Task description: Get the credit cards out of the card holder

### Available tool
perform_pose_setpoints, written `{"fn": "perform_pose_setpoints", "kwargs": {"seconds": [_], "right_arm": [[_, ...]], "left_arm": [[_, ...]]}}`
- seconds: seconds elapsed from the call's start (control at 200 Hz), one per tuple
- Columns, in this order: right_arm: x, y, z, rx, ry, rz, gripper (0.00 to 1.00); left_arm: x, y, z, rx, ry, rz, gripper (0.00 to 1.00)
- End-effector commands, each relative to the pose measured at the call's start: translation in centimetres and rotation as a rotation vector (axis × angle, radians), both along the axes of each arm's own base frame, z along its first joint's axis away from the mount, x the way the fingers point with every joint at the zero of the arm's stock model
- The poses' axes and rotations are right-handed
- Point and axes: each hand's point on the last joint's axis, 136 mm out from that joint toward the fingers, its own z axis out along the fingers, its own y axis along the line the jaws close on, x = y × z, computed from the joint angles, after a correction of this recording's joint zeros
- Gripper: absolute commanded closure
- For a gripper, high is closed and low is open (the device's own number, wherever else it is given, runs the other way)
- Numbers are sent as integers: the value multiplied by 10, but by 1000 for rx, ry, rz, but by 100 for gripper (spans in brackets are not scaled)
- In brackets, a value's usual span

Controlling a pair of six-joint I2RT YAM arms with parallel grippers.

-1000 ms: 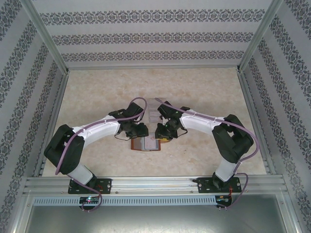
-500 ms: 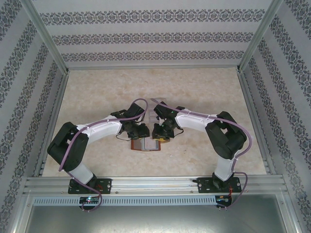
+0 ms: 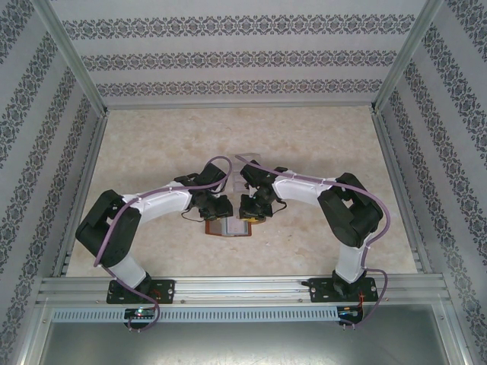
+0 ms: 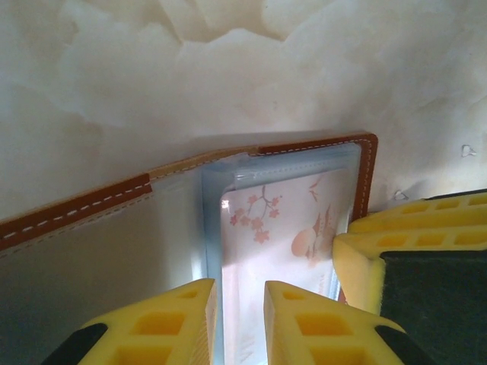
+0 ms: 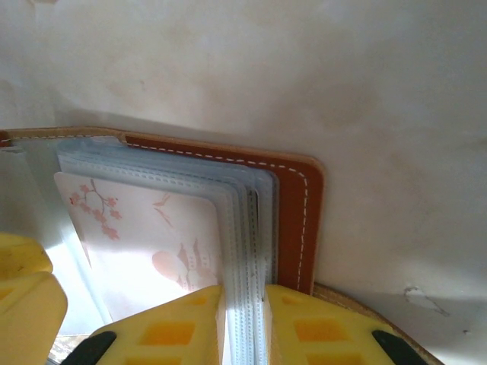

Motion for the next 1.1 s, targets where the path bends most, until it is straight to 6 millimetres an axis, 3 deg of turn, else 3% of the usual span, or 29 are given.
{"fn": "perform_pose_setpoints", "kwargs": {"seconds": [0.0,0.57,0.769,1.094], "right_arm": [[-4,-1,-7,-26,9,19,78],[-5,-3,-7,-36,8,16,77],[-5,-6,-6,-45,5,14,73],[-7,-12,-9,-68,9,8,76]], "left_arm": [[-5,5,-12,16,31,-7,77],[-10,9,-23,57,74,-19,84],[-11,18,-24,103,67,-19,84],[-14,23,-22,120,63,-17,84]]}}
